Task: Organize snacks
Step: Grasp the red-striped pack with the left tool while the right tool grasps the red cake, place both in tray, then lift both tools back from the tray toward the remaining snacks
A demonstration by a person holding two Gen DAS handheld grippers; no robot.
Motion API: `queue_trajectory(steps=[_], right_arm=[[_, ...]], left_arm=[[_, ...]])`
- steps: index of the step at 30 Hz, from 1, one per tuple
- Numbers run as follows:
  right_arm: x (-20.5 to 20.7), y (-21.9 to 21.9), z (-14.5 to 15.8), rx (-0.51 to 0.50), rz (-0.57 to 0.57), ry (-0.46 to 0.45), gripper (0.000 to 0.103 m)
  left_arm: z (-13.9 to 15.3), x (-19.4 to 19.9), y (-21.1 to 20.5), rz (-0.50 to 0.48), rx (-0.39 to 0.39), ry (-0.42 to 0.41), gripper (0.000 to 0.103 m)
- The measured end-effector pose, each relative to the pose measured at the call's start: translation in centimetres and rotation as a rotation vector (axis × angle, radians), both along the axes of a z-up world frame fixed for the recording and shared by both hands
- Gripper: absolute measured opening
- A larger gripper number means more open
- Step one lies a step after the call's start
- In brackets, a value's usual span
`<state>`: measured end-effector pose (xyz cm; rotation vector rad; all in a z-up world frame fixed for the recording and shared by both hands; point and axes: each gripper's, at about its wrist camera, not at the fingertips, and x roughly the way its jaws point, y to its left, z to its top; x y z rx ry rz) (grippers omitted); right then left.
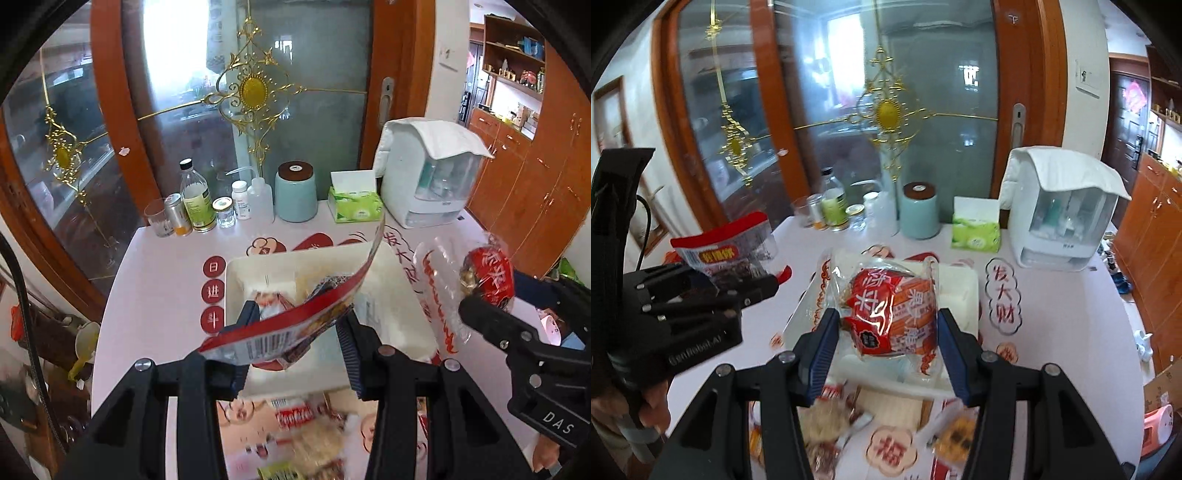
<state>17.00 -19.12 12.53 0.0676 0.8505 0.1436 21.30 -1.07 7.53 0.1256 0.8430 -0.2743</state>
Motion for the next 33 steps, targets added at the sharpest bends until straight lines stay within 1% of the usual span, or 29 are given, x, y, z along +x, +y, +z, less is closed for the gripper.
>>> queue_trajectory(steps=[3,5,6,7,9,10,13,17,22,25,28,33], right_arm=[[2.9,0.3,-0.7,-0.023,-0.040,0.017,0.055],[4.4,0.5,-1.6,-0.024,-0.053,0.039,0.056],[5.2,0.7,-2.2,-0.024,-0.054,0.056,0.058],[5.6,0.8,-2.8,-0.028,-0.056,0.067,0.058],[6.4,1.2,-3.9,-0.034,-0.053,0.079,0.061],[6.8,1.4,-4.4,-0.051,-0.063,0.086,0.062],[7.2,1.5,-5.2,-0.067,-0.087,0.102,0.064],[6.6,1.4,-5.5,-0.040,-0.093,0.124,0.065],[5.7,1.1,-5.1,-0.001,-0.088,0.130,0.065],[4.9,1.0,-4.6,-0.009,-0.096,0.117,0.065],[3.8,0.7,-3.7,-0.029,-0.116,0.081,0.065],[1.3,-0.3,-2.0,-0.014,-0.129,0.035,0.065]], left_arm=[[-1.3,2.5,-0.2,0.008,0.025,0.013,0.043],[-2.5,3.8,-0.1,0.017,0.042,0.023,0.045],[-3.0,4.4,0.0,0.015,0.045,0.032,0.050],[-3.6,4.9,0.0,0.008,0.045,0.043,0.066],[-4.6,5.3,0.1,0.006,0.063,0.060,0.088],[-5.0,5.5,0.3,0.019,0.078,0.055,0.092],[-5.9,5.2,1.1,0.023,0.080,0.074,0.092],[-6.4,4.6,2.1,0.035,0.064,0.098,0.092],[-5.5,2.9,2.4,0.033,0.047,0.075,0.092],[-4.9,1.7,2.0,0.023,0.055,0.050,0.092],[-4.2,0.2,1.5,0.014,0.061,0.031,0.092],[-3.1,-2.2,0.6,0.006,0.062,0.013,0.092]])
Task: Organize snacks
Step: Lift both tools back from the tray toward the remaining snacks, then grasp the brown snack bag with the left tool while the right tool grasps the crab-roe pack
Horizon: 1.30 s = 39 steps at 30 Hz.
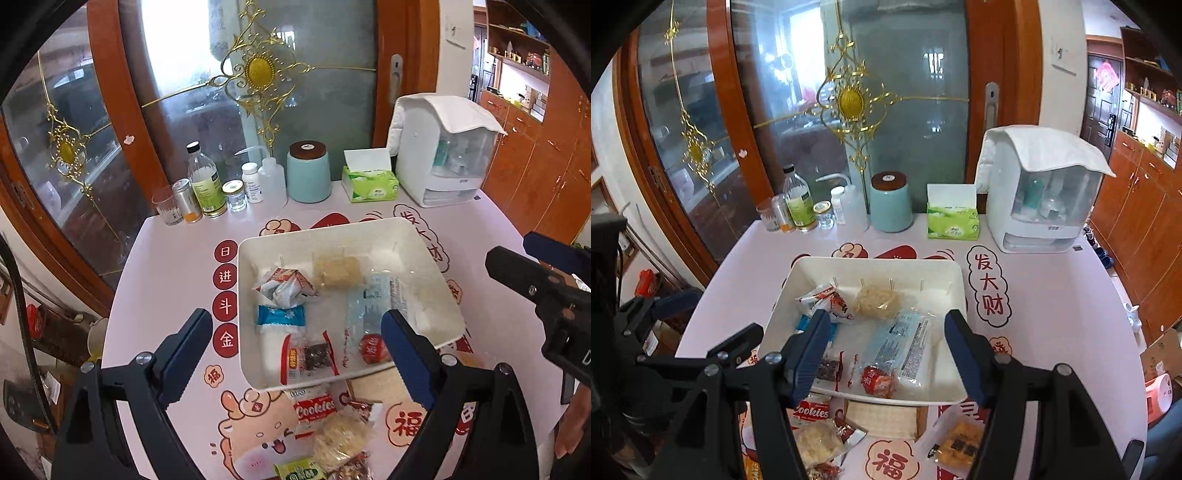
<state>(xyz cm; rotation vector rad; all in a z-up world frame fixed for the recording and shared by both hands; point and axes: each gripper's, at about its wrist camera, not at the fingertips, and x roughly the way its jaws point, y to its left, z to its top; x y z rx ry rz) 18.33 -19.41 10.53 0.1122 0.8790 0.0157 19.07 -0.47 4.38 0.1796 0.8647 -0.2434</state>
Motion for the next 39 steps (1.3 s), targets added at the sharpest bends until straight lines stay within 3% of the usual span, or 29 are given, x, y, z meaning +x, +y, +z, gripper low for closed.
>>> queue_trajectory(steps=[17,23,28,35,39], right_arm=[[-9.2,-4.5,1.2,-0.013,0.057,0.007,0.065],[-12.6,-7.3,1.2,0.007,0.078,0.004,0.065],[-13.7,-9.4,-1.2,0.007,0.084,0.050,0.068],[-12.2,-11.1,-8.5,0.107,0.069,0.199,0.070],[-10.7,-10.7,-12.7,0.095,0.120,0.253,0.070]], left_arm=[[4.0,-10.8,-2.4,0.004,-0.008,-0.082,0.092],[3.8,-14.7,-1.6,0.010,0.003,-0.095,0.094],[0.4,-16.9,0.3,0.038,0.033,-0.041,0.095],[-7.6,-18.2,4.5,0.056,0.079,0.149,0.095],[-11.7,-17.9,5.1,0.077,0.038,0.272,0.095]])
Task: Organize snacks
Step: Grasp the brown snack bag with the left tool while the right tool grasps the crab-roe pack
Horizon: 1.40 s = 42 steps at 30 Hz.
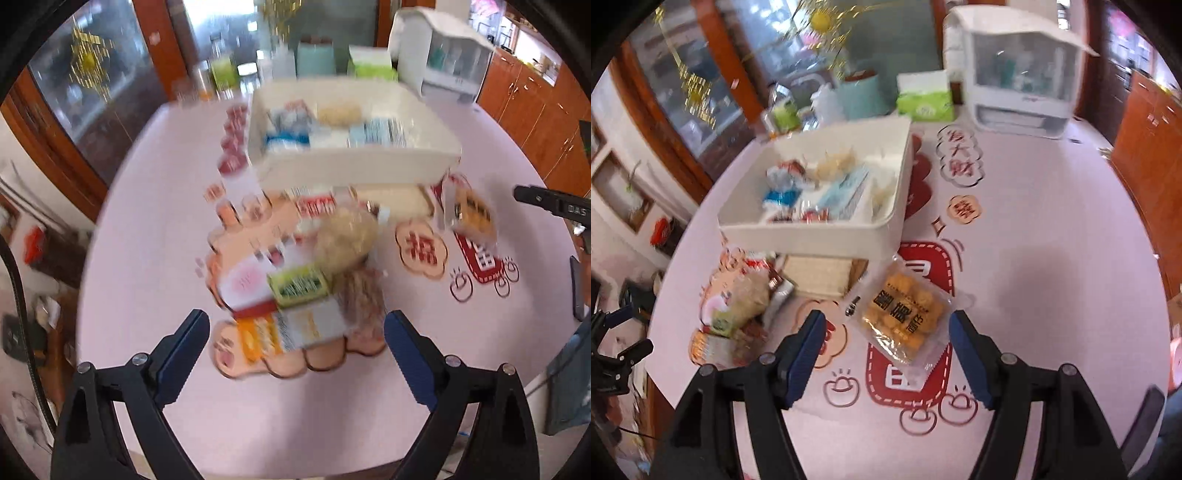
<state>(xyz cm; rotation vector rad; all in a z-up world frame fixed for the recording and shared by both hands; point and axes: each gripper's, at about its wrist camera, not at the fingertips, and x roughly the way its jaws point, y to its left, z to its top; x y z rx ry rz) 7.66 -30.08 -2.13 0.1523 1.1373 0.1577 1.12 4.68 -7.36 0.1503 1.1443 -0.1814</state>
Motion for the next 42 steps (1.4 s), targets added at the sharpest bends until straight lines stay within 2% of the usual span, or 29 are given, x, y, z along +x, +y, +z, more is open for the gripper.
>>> queue_trajectory(steps=[7,12,14,16,17,19,21,23,25,26,30,32,34,36,42], right_arm=[[2.3,2.0,-4.6,-0.143,0.240,-0.002,0.070],[4.0,2.5,-6.7,-0.168,0.360,0.020,0.070],[4.6,2.8,-7.4,-0.179,0.397,0.034,0.070],[5.2,3.1,-8.3,-0.184,0.446,0.050,0.076],[5.3,3.3,-8.6,-0.193,0.465,0.050,0.084],[5.7,3.4,-9.1,-0.192,0.489,0.054,0.087],[6.1,3.4,-9.4,-0.154,0.493,0.075,0.090],[6.3,3.3,-9.6,-0.128,0.496,0.094,0.091],[6.4,3.1,-9.8,-0.100,0.508,0.125,0.094],[6.3,3.2,-10.0,-0.100,0.519,0.143,0.094],[4.9,4.0,-12.2,-0.156,0.580,0.232,0.095],[3.9,4.7,-12.5,-0.206,0.599,0.188,0.092],[3.7,4.7,-12.5,-0.187,0.552,0.171,0.083],[3.4,4.6,-12.3,-0.177,0.511,0.161,0.078],[0.3,4.3,-10.5,-0.082,0.406,0.103,0.076]], left_arm=[[-6.0,2.1,-3.7,0.003,-0.042,0.146,0.095],[-8.6,3.8,-6.0,-0.003,0.015,0.181,0.095],[-9.4,4.3,-6.6,-0.002,0.029,0.193,0.091],[-10.2,4.7,-7.0,-0.003,0.034,0.212,0.080],[-10.7,4.8,-7.2,-0.002,0.037,0.230,0.076],[-11.1,4.9,-7.7,-0.005,0.060,0.222,0.074],[-11.2,5.0,-8.0,-0.012,0.062,0.225,0.069],[-11.5,5.1,-8.4,-0.016,0.048,0.246,0.058],[-12.1,5.1,-9.0,-0.025,0.062,0.273,0.056],[-12.0,5.0,-9.3,-0.029,0.064,0.254,0.055],[-12.3,5.0,-10.6,-0.043,0.074,0.236,0.052],[-12.1,4.9,-10.6,-0.037,0.064,0.214,0.043],[-11.5,4.9,-10.7,-0.049,0.032,0.213,0.042],[-11.1,4.7,-10.3,-0.029,0.003,0.211,0.041],[-8.5,3.6,-7.9,0.011,-0.084,0.189,0.041]])
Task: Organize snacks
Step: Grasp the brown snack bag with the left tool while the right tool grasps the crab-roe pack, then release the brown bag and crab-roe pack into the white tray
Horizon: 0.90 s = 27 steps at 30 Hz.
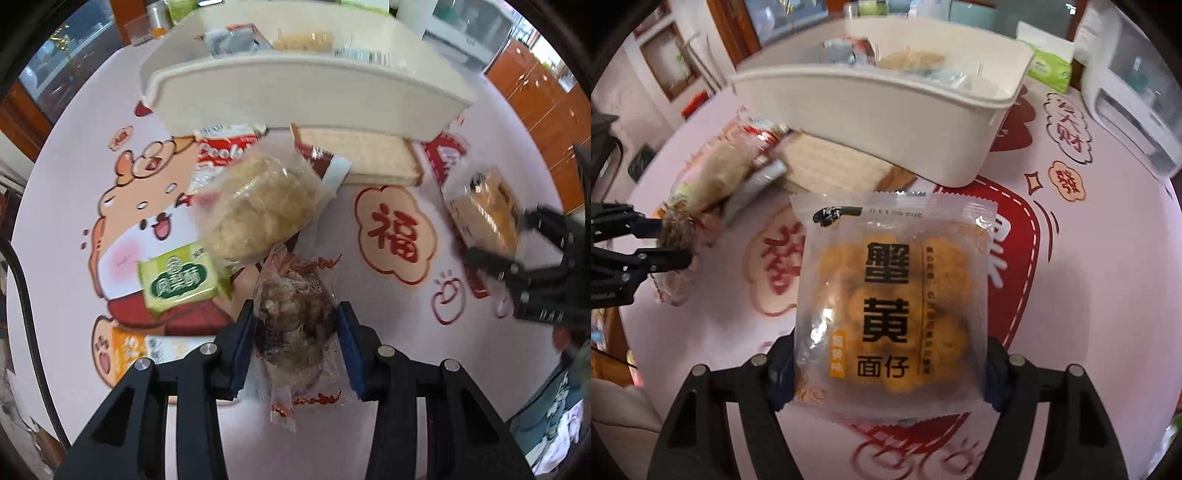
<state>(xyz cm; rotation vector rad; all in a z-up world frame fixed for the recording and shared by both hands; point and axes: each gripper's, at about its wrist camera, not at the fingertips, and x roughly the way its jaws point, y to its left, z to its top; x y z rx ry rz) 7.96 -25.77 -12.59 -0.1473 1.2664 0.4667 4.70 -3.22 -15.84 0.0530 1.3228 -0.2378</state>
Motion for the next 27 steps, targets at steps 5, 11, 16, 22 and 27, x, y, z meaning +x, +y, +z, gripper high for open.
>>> queue_trajectory(steps=[5,11,16,22,27], right_arm=[[-2.9,-0.4,3.5,0.100,-0.094,-0.030,0.076],[-2.8,1.0,10.4,0.198,-0.179,-0.148,0.076],[-0.7,1.1,17.0,0.229,-0.238,-0.265,0.077],[2.5,1.6,23.5,0.232,-0.252,-0.376,0.077],[6.1,1.6,28.0,0.220,-0.284,-0.451,0.078]], left_arm=[[5.2,-0.5,1.1,-0.005,-0.052,-0.089,0.041],[12.8,1.3,1.8,-0.031,-0.083,-0.223,0.041],[20.2,3.8,1.7,-0.038,-0.077,-0.358,0.041],[27.5,8.6,1.3,-0.049,-0.043,-0.471,0.042],[32.1,12.5,0.6,-0.056,-0.015,-0.563,0.042]])
